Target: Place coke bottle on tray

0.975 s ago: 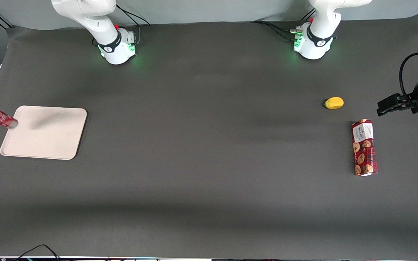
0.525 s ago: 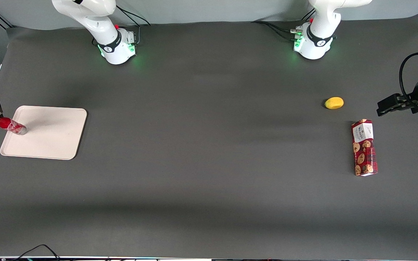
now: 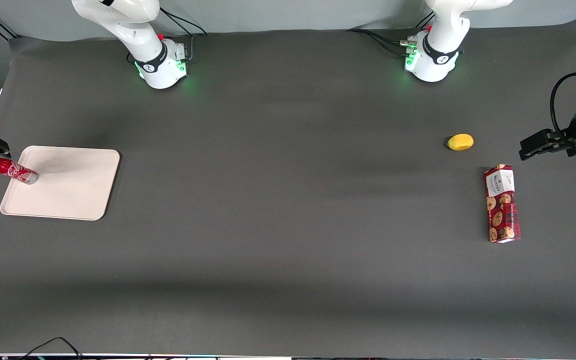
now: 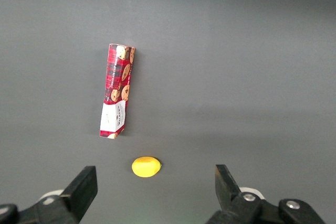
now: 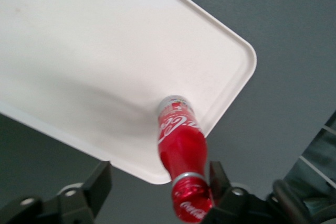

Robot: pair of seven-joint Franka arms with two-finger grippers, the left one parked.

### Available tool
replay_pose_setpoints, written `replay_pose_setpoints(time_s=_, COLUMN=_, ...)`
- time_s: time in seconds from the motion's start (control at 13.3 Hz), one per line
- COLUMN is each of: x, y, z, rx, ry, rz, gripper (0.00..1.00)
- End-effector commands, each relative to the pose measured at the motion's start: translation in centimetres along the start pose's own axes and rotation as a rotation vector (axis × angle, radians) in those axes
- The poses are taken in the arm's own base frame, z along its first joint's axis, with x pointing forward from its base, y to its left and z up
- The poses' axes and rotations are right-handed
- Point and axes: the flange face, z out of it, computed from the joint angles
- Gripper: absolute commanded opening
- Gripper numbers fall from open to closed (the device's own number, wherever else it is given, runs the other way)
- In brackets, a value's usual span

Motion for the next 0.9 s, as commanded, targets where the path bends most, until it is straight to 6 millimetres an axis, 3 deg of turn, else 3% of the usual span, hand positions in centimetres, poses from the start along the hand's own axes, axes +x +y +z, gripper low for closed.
replay_pose_setpoints(time_s=0.0, x=1.8, y=-0.1, z=-6.7, rx=0.087, ry=0.019, rz=-0.042, gripper=1.00)
replay_pose_setpoints(time_s=0.15, x=2.5, y=-1.2, z=-11.2, rx=0.082, ry=0.051, rz=-0.032, gripper=1.00)
replay_pose_setpoints(time_s=0.3, x=3.5, y=-4.3, z=-16.5, rx=0.087, ry=0.023, rz=0.026, gripper=1.00)
replay_pose_setpoints(time_s=0.53, x=5.8, y=-13.2, z=-25.8, rx=0.112, ry=0.050, rz=0.157, gripper=1.00)
replay_pose_setpoints(time_s=0.67, x=7.4, y=-21.2, z=-31.7, rx=0.087, ry=0.057, rz=0.229, gripper=1.00)
replay_pose_setpoints(time_s=0.82, x=9.2, y=-29.8, z=-36.0, rx=0.042, ry=0.068, rz=0.309, gripper=1.00)
